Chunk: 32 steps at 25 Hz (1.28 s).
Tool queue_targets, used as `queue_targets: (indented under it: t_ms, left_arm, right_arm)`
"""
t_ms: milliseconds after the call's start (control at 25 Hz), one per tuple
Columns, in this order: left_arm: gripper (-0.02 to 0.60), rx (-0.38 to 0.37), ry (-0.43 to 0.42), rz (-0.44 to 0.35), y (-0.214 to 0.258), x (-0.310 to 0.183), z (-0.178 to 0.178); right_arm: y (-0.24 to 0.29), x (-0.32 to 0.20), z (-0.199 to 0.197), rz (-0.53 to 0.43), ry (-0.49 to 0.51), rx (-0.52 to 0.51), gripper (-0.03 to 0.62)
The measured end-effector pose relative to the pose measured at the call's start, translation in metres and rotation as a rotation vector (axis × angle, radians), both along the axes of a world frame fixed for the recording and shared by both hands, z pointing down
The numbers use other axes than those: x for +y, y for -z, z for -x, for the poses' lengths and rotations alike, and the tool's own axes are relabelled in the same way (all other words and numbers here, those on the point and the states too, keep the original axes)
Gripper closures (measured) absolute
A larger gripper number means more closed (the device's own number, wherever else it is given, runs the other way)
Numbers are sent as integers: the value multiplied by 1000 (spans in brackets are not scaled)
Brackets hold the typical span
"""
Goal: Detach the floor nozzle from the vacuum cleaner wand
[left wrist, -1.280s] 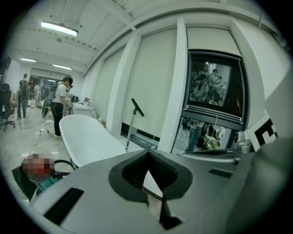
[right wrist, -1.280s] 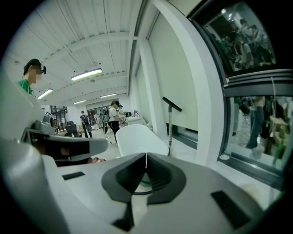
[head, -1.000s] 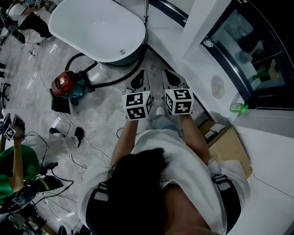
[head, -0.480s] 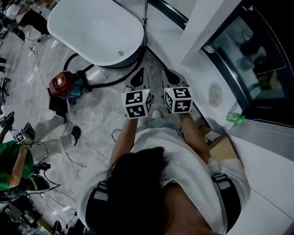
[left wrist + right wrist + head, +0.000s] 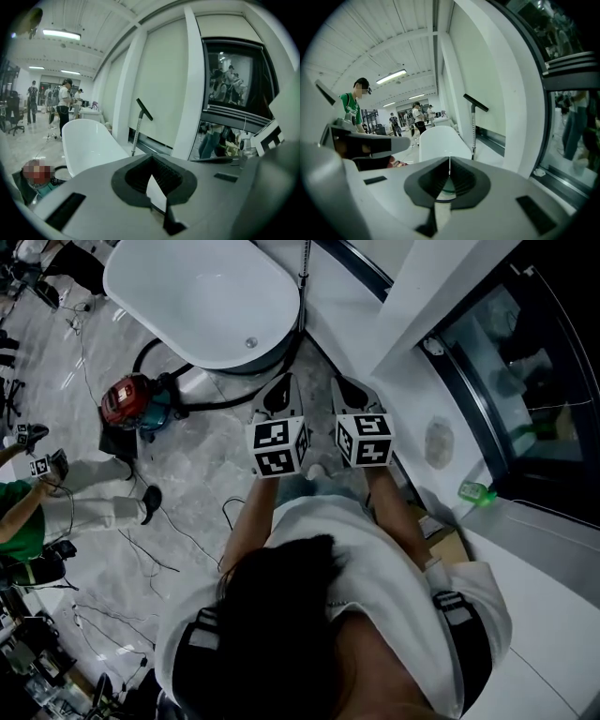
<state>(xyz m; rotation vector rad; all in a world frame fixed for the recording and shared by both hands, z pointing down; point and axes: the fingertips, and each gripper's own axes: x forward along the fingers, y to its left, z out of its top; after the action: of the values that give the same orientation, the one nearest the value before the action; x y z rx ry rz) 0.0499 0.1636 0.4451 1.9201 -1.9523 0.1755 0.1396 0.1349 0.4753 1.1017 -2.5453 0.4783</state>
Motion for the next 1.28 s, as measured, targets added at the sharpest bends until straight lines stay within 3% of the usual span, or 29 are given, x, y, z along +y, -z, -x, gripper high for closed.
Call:
queue_targets:
  t_ms: [600, 1280]
  left_arm:
    - [581, 3, 32, -14, 0, -9, 4]
    - [581, 1, 1, -22, -9, -48, 23]
  right_arm:
    - [-3, -10, 2, -4, 21, 7, 579]
    - [-10, -47, 22, -11, -8, 16, 579]
